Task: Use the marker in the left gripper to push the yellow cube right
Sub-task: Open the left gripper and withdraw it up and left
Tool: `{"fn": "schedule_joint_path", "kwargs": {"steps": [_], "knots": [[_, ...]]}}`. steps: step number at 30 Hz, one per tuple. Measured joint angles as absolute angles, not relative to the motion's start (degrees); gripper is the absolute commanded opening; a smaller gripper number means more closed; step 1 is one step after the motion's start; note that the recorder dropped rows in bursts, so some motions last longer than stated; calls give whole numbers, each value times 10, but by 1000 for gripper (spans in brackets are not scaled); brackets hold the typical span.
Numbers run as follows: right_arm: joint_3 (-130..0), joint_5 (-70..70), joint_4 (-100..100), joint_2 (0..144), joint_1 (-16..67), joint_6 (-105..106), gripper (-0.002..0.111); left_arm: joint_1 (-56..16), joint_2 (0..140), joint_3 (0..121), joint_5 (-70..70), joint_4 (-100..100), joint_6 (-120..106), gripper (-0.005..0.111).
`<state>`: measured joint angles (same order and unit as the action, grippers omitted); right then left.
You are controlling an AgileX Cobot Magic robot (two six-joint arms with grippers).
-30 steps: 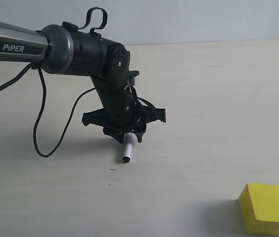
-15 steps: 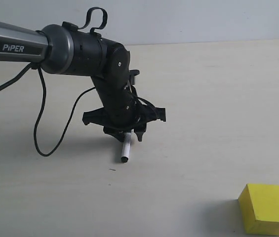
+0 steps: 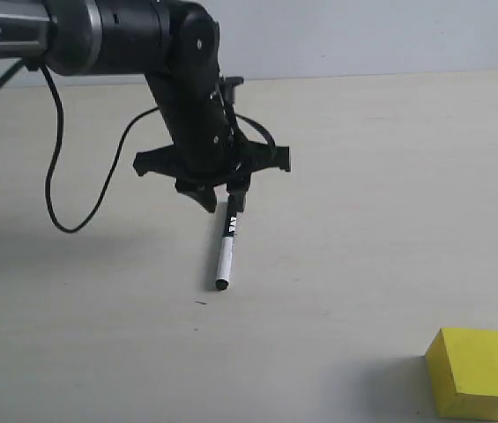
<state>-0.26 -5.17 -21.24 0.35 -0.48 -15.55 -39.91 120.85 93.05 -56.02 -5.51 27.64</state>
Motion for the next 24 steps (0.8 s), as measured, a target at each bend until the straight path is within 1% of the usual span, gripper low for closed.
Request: {"fn": "schedule_joint_path", "kwargs": {"steps": [2,6,9,11,14,16,19,21,24], "knots": [[-3,-52,-212,4,-5,-156,0,-399,1191,940,-566,-52,267,0],[-3,-52,-212,4,-5,-156,0,-399,1156,945,-563,-20,238,0],[-3,-52,-212,4,-5,-156,0,-408,1112,918,-527,36,233,0],[-3,-52,-212,4,-5,-156,0,-427,1071,873,-483,83,239,0],[-3,-52,-212,4,-5,-156,0,-468,985,750,-363,159,275,0],[-3,-52,-212,4,-5,-156,0,-499,921,651,-250,201,313,0],[-3,-52,-212,4,-5,-156,0,-523,835,529,-93,222,357,0],[-3,-52,-212,4,-5,-156,0,-524,786,472,-36,226,374,0],[-3,-52,-212,4,-5,-156,0,-525,720,410,0,230,385,0]]}}
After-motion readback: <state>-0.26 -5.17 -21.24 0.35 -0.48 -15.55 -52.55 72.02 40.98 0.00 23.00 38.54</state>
